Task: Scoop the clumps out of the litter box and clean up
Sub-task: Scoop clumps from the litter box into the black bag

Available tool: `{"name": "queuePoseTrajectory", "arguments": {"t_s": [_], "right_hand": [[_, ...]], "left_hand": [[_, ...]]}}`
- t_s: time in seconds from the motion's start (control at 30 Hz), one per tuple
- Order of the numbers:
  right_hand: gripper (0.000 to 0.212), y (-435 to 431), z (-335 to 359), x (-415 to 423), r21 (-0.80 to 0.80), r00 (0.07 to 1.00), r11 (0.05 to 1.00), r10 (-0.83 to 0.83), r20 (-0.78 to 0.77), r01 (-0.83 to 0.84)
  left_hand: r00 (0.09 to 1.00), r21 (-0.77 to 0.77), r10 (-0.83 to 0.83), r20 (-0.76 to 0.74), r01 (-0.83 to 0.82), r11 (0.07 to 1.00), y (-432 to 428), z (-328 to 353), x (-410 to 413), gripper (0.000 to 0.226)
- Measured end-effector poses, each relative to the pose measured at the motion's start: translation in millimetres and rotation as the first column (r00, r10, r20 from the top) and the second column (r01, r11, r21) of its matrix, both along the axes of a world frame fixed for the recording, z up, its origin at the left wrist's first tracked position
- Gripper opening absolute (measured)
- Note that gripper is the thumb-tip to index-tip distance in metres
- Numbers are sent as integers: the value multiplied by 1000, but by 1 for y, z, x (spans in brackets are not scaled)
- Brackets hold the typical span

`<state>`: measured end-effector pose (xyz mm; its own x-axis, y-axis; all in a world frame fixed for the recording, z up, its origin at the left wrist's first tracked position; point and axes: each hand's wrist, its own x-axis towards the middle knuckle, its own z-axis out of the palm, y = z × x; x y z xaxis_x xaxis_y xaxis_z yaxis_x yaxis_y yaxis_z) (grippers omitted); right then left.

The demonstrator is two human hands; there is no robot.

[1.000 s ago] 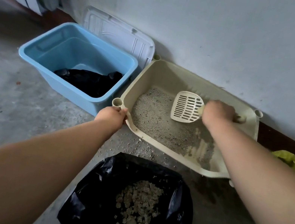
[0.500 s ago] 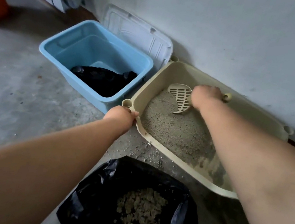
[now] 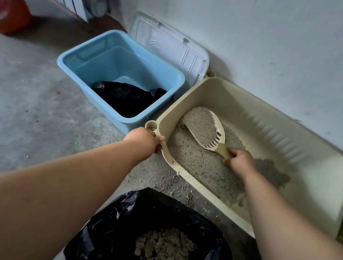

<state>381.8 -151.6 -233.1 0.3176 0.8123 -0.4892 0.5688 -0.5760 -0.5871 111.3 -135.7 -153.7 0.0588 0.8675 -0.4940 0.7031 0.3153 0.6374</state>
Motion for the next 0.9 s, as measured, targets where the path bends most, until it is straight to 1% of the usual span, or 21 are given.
{"name": "queuePoseTrajectory", "arguments": {"t_s": [0.07, 0.13, 0.37, 0.5, 0.7, 0.8, 0.9], "right_hand": [[59, -2, 0, 4, 20, 1000, 1000, -4, 3, 4], [59, -4, 1, 8, 14, 998, 1000, 24, 52, -24], [58, -5, 8, 8, 29, 991, 997, 64, 121, -68], [53, -9, 14, 5, 57, 979, 996, 59, 196, -71], [48, -14, 30, 9, 93, 968, 995, 19, 252, -44], [45, -21, 41, 12, 81, 950, 995, 33, 311, -62], [50, -30, 49, 14, 53, 944, 997, 29, 327, -49]], "left_hand": [[1000, 2, 3, -1, -3, 1000, 0, 1, 0, 38], [1000, 5, -4, 0, 4, 1000, 0, 1, 0, 38], [1000, 8, -4, 4, 4, 1000, -1, 1, -1, 38], [1000, 7, 18, 26, -18, 1000, -2, 1, -1, 37], [1000, 15, -11, 13, 11, 1000, -1, 0, -1, 38], [1000, 19, -9, 25, 9, 1000, 0, -3, -2, 38], [999, 20, -11, 44, 10, 1000, 1, -6, -2, 36]]}}
